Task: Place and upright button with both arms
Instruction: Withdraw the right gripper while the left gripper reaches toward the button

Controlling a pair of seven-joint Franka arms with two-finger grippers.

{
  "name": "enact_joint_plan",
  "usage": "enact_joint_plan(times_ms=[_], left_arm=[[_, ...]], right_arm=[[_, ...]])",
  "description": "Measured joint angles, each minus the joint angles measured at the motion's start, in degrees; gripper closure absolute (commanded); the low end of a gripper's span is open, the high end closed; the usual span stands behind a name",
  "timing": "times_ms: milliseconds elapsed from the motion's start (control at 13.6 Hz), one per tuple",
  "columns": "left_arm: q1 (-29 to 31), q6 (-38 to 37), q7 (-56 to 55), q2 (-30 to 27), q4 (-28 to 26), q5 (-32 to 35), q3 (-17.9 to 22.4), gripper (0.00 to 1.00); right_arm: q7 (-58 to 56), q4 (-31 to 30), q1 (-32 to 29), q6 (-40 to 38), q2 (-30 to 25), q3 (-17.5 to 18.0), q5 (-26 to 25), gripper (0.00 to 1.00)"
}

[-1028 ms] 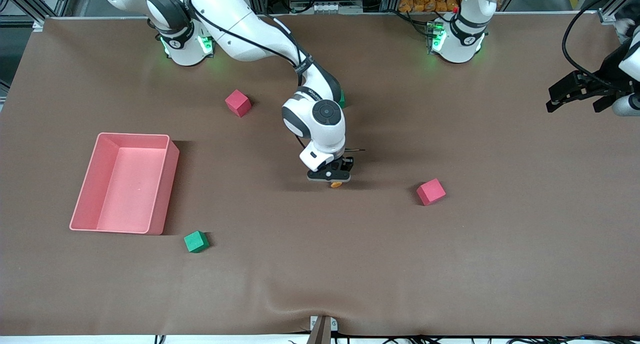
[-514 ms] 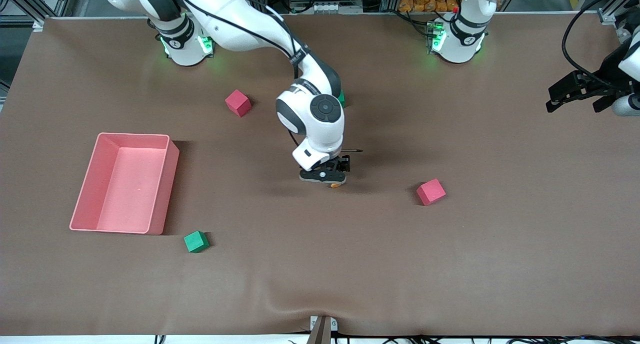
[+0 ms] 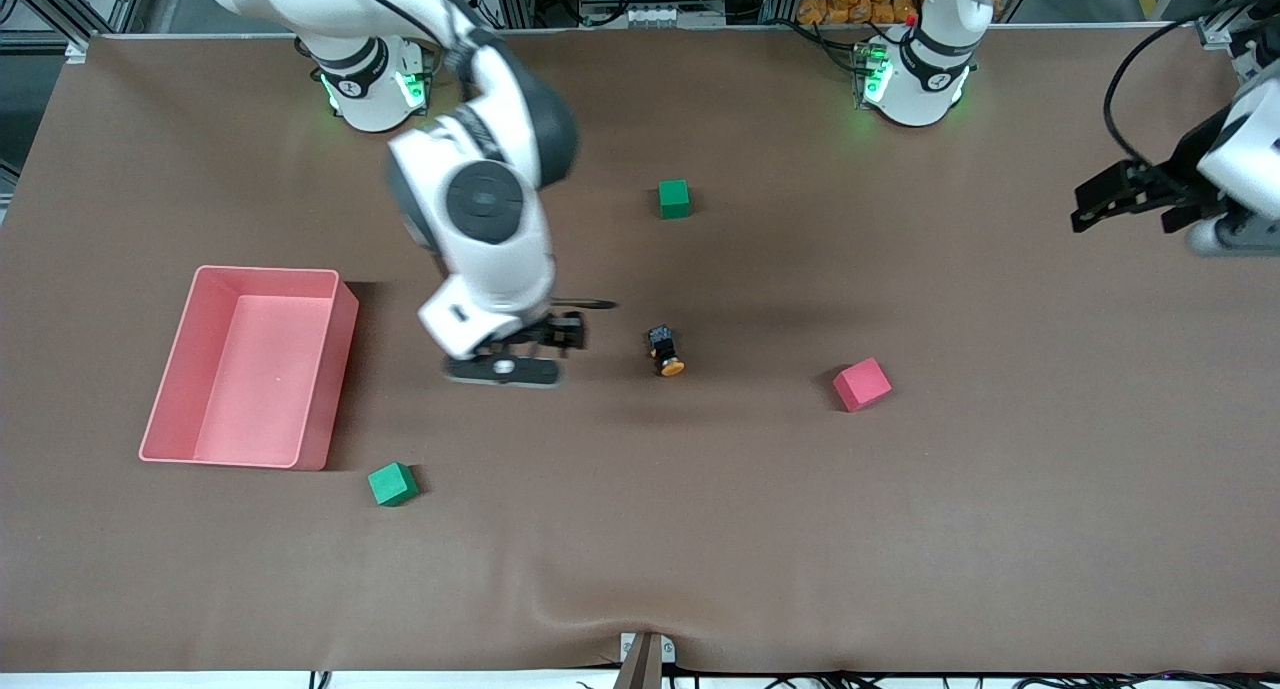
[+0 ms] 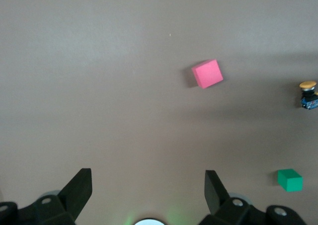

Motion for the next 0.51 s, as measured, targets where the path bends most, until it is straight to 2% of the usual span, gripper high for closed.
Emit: enact_joint_plan(times_ms=[294,514], left_arm=[[-0.77,-1.98,0.38,2.22,-0.03,-0.47,-0.9,0.0],[-4.43,-1.67,0.18,5.81,0.12,-0.58,-2.99,0.0]], right_arm=[[-10.07,-9.23,-7.14,-0.59,-8.05,-0.13,-0.01,0.0],[-20.91,-14.76,-14.12,-0.62,-13.24,-0.23,-0.02,0.0]])
